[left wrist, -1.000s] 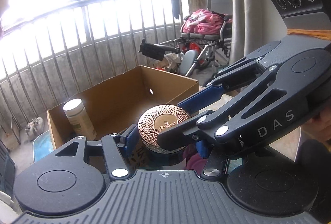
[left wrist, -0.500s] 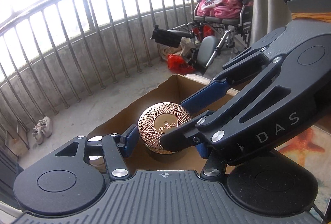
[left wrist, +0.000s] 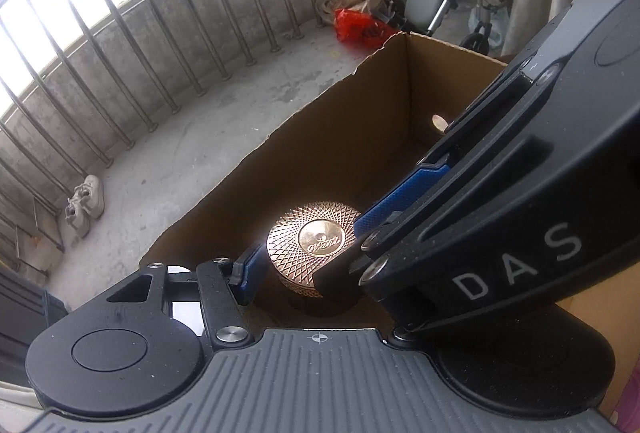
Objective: Organize rigid objects
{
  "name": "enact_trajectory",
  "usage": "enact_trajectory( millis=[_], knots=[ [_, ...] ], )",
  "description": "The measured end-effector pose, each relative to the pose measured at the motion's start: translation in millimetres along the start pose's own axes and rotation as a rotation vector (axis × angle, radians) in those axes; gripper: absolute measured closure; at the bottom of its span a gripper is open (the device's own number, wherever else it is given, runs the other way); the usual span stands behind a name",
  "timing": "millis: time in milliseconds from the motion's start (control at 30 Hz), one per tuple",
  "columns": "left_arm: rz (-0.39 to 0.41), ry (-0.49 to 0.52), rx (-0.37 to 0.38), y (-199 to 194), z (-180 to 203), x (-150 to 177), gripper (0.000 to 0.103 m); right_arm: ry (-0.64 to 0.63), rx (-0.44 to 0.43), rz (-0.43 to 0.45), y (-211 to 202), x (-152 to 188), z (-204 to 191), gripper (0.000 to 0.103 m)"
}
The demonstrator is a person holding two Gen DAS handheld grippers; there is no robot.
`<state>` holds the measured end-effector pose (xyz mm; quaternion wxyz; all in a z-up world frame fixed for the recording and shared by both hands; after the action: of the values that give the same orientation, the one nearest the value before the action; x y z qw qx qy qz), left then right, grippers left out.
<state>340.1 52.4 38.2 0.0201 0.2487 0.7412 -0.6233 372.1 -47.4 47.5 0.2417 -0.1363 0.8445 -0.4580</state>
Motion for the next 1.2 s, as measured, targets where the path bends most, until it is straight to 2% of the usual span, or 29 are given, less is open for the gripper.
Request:
enact_trajectory(
  millis=[133,200,333,467,533,600,633,667,733,833,1000,1100,1167,1200],
  knots=[
    [-0.033,0.018,-0.034,9.3,3.6,-3.3,0.047,0.050,-0.016,-0.013,12.4,-5.4,13.2,0.070],
    [-0.050,0.051,-0.069,12.4,9.9,-5.6,0.047,0.062,0.020,-0.022,19.5,-8.2,15.6,0.068],
    [-0.077,0.101,-0.121,15.0,19.5,-6.5,0.046,0.087,0.030,-0.026,27.0,-7.1,20.4,0.068],
    [-0.118,0.159,-0.205,14.0,30.7,-6.4,0.045,0.110,0.029,-0.039,33.1,-6.9,24.1,0.068],
    [-0.106,0.189,-0.258,7.1,34.9,-5.3,0.043,0.119,0.015,-0.049,36.9,-7.7,26.9,0.068],
    [-0.114,0.206,-0.257,0.9,36.4,-5.1,0.047,0.133,-0.004,-0.057,40.7,-9.0,29.1,0.069],
    [-0.130,0.202,-0.253,0.1,36.2,-4.7,0.052,0.140,-0.018,-0.054,42.7,-9.5,29.4,0.068],
    [-0.145,0.203,-0.241,0.3,36.3,-4.5,0.064,0.146,-0.027,-0.056,44.4,-10.3,30.0,0.068],
    [-0.178,0.194,-0.206,-0.1,35.4,-4.1,0.076,0.153,-0.044,-0.061,47.0,-13.4,30.3,0.069],
    [-0.196,0.177,-0.191,-3.0,31.3,-0.9,0.076,0.153,-0.070,-0.075,49.8,-18.7,30.6,0.068],
    [-0.172,0.168,-0.196,-12.5,33.4,4.4,0.074,0.131,-0.045,-0.087,52.7,-21.8,30.3,0.067],
    [-0.122,0.175,-0.227,-34.8,36.8,13.3,0.069,0.125,-0.033,-0.085,51.0,-20.4,29.0,0.066],
    [-0.074,0.177,-0.244,-61.5,39.6,27.0,0.066,0.112,-0.021,-0.075,45.1,-18.5,25.9,0.054],
    [-0.051,0.176,-0.253,-74.1,41.3,34.4,0.065,0.103,-0.014,-0.066,39.8,-16.8,23.5,0.054]
  ],
)
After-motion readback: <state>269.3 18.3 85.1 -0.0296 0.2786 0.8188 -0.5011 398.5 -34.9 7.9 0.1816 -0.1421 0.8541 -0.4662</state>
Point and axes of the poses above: each gripper's, at about its wrist camera, not at the fingertips, and y roughly the way its jaws point, z to its right, x to its underside, the point moved 1 cm from there along y, roughly the way its jaws point, and after that the axes turned 15 degrees about -z, right-handed, at the moved point
